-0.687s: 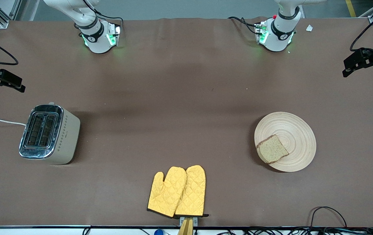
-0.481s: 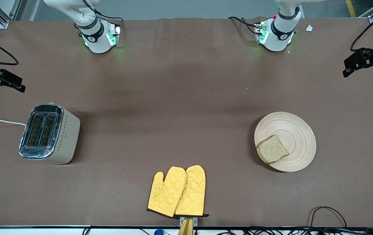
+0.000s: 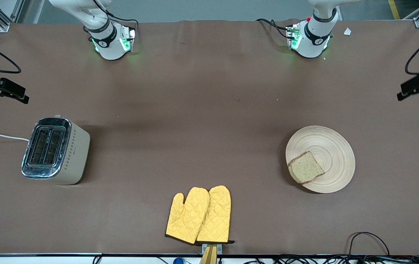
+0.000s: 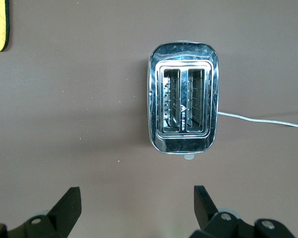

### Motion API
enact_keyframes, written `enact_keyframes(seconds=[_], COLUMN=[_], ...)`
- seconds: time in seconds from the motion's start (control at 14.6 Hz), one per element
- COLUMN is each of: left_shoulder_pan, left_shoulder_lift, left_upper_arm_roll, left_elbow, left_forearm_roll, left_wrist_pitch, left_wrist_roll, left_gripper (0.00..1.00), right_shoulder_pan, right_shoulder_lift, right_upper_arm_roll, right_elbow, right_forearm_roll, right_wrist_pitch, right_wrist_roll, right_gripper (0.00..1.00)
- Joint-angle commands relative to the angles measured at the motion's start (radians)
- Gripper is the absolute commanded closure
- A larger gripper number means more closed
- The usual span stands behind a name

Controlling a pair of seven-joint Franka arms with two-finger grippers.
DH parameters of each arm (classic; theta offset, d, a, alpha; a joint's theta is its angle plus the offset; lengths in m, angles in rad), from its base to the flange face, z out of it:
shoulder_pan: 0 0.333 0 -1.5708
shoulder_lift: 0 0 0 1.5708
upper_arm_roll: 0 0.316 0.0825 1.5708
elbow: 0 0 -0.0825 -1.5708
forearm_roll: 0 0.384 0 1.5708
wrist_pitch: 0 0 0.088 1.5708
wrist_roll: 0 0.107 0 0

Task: Move plate and put bread in toaster
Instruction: 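Move the left gripper in toward the wooden plate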

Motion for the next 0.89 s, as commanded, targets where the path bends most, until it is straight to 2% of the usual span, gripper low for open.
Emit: enact_keyframes(seconds=[0.0,0.34,0.55,0.76,0.82], left_shoulder_pan=[0.122,0.279,0.324,0.354,0.356], left_shoulder_lift=[0.143,0.356,0.476,0.597,0.627], left_upper_arm_roll=[-0.001,-0.001,-0.001,-0.001,-0.001], left_elbow=[0.035,0.035,0.037,0.040,0.043], left_forearm_roll=[-0.164,-0.357,-0.481,-0.566,-0.589], left_wrist_pitch=[0.027,0.065,0.073,0.073,0.076], left_wrist_roll=[0.100,0.145,0.250,0.361,0.411], left_gripper=[0.00,0.00,0.01,0.10,0.20], right_shoulder_pan=[0.000,0.000,0.001,0.003,0.001], right_shoulder_lift=[-0.008,-0.008,-0.008,-0.008,-0.008], right_upper_arm_roll=[0.001,0.001,0.001,0.001,0.001], right_elbow=[-0.011,-0.011,-0.009,-0.009,-0.011], right_forearm_roll=[0.005,0.005,0.005,0.007,0.007], right_wrist_pitch=[-0.001,-0.017,-0.013,-0.013,-0.013], right_wrist_roll=[0.016,0.016,0.016,0.016,0.016], right_gripper=[0.00,0.00,0.00,0.00,0.00])
